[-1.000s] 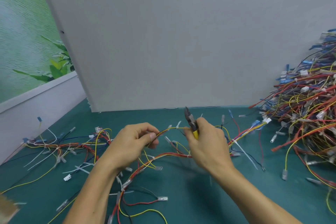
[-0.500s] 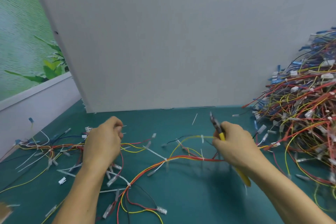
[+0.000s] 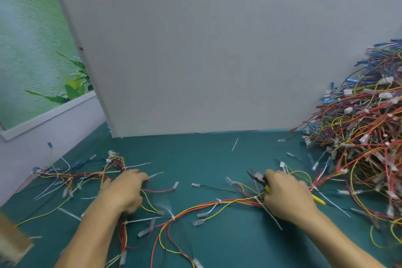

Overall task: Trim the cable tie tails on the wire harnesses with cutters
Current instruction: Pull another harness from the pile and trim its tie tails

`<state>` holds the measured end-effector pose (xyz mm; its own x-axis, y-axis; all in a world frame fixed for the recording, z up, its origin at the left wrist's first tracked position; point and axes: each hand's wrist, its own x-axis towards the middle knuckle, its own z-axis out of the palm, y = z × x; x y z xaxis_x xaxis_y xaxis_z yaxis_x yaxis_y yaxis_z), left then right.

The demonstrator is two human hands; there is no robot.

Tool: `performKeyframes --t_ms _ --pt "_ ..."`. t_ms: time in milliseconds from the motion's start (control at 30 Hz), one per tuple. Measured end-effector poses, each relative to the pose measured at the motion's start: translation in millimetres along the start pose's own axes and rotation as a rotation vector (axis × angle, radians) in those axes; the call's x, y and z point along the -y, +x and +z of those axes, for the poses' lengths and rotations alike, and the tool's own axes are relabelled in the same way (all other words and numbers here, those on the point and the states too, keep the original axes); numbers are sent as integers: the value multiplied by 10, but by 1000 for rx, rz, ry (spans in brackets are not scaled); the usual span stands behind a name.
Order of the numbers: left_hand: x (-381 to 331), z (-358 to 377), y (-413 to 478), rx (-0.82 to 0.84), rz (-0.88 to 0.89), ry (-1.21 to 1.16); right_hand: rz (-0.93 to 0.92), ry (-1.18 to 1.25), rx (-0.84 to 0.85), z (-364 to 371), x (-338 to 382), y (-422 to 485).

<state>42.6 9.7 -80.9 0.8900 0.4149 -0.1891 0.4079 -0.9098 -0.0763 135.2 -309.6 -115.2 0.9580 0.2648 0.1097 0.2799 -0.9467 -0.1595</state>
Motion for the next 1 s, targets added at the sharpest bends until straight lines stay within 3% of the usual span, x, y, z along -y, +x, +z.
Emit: performKeyframes --t_ms 133,300,400,633,900,1000 --pt "434 114 16 35 -147 108 141 30 -79 27 -79 64" --pt "643 139 -99 120 -355 107 168 53 -70 49 -85 111" --pt "567 45 -157 154 -313 112 156 109 5 5 -120 142" --pt "99 117 -321 -121 40 16 164 185 53 -35 -155 166" --pt "577 166 -529 -24 -245 102 178 218 72 -55 -161 152" --pt "635 97 -631 37 -259 120 197 246 86 -88 -137 147"
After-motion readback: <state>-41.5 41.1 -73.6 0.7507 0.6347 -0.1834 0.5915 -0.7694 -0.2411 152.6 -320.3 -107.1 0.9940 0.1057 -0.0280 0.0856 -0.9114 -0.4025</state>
